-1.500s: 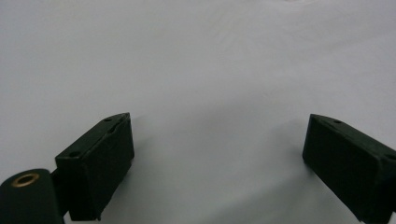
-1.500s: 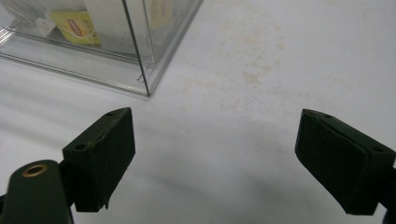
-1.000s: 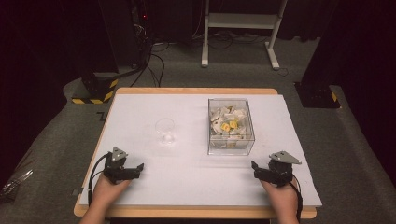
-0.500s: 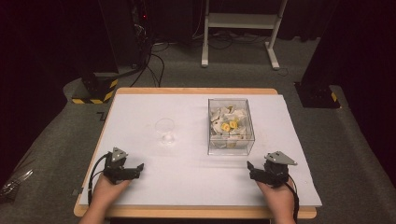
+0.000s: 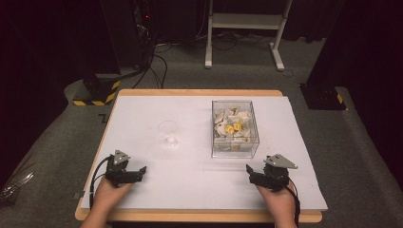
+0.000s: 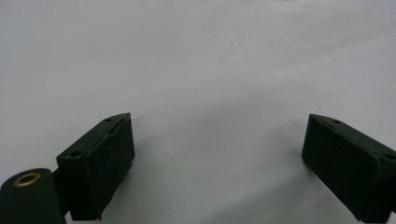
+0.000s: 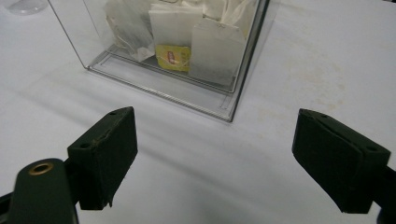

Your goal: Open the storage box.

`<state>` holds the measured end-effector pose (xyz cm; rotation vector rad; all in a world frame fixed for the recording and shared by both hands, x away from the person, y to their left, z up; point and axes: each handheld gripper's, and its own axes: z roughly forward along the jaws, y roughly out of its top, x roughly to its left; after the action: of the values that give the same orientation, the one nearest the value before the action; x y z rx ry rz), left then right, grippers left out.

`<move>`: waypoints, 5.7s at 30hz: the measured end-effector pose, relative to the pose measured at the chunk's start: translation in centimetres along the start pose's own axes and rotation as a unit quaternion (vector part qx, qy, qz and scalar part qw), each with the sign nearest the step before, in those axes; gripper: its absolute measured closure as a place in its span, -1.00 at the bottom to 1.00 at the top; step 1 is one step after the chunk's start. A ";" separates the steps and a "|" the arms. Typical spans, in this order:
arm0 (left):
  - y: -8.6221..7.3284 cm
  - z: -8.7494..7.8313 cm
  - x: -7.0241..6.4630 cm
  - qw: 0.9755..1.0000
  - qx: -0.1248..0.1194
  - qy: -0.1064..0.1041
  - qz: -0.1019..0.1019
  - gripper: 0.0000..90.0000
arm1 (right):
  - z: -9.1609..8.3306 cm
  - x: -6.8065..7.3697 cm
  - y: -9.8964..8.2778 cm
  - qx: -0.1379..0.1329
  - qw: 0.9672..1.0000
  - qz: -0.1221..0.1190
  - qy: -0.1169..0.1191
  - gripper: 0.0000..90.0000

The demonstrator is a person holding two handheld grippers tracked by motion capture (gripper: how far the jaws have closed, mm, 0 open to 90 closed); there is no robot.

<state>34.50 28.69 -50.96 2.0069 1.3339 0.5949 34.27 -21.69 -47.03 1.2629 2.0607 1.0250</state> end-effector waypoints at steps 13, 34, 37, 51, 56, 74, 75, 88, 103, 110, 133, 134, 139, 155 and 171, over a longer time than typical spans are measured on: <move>0.0 0.0 0.0 1.000 -0.001 0.000 -0.001 -0.78 | 0.2 1.3 0.4 -0.008 1.000 -0.002 0.023 -0.68; 0.0 0.0 0.0 1.000 0.002 0.000 0.002 -0.79 | 0.7 1.9 1.8 -0.010 0.998 -0.001 0.060 -0.67; 0.0 0.0 0.0 1.000 0.001 0.000 0.001 -0.79 | 0.8 1.8 1.9 -0.005 0.998 0.001 0.060 -0.67; 0.0 0.0 0.0 1.000 0.000 0.000 -0.002 -0.79 | 1.7 2.7 3.3 0.000 0.996 0.003 0.084 -0.69; 0.0 0.0 0.0 1.000 0.000 0.000 -0.001 -0.79 | 2.2 2.9 3.7 -0.007 0.996 0.006 0.084 -0.70; 0.0 0.0 0.0 1.000 0.000 0.000 -0.001 -0.79 | 3.1 2.7 4.6 -0.038 0.997 0.018 0.065 -0.57; 0.0 0.0 0.0 1.000 0.000 0.000 -0.001 -0.79 | 3.1 2.7 4.6 -0.038 0.997 0.018 0.065 -0.57; 0.0 0.0 0.0 1.000 0.001 0.000 0.000 -0.79 | 4.0 3.0 4.8 -0.062 0.995 0.032 0.067 -0.30; 0.0 0.0 0.0 1.000 0.001 0.000 0.000 -0.79 | 4.4 3.0 4.6 -0.073 0.994 0.044 0.065 -0.22; 0.0 0.0 0.0 1.000 0.001 0.000 0.000 -0.79 | 4.3 3.0 4.4 -0.081 0.994 0.046 0.064 -0.17; 0.0 0.0 0.0 1.000 -0.001 0.000 -0.002 -0.79 | 2.7 3.4 3.2 -0.085 0.992 0.049 0.074 -0.07; 0.0 0.0 0.0 1.000 0.000 0.000 -0.002 -0.79 | 2.7 3.4 3.2 -0.085 0.992 0.049 0.074 -0.07; 0.0 0.0 0.0 1.000 0.000 0.000 -0.002 -0.79 | 2.1 3.7 2.7 -0.088 0.992 0.050 0.077 -0.06; 0.0 0.0 0.0 1.000 0.000 0.000 -0.002 -0.79 | 0.7 4.1 1.7 -0.090 0.991 0.041 0.087 -0.06; 0.0 0.0 0.0 1.000 0.000 -0.001 -0.002 -0.79 | -1.1 4.7 0.3 -0.091 0.991 0.026 0.093 -0.01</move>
<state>34.52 28.70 -50.98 2.0030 1.3368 0.5919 31.58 -17.71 -46.34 1.1718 2.0232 1.3674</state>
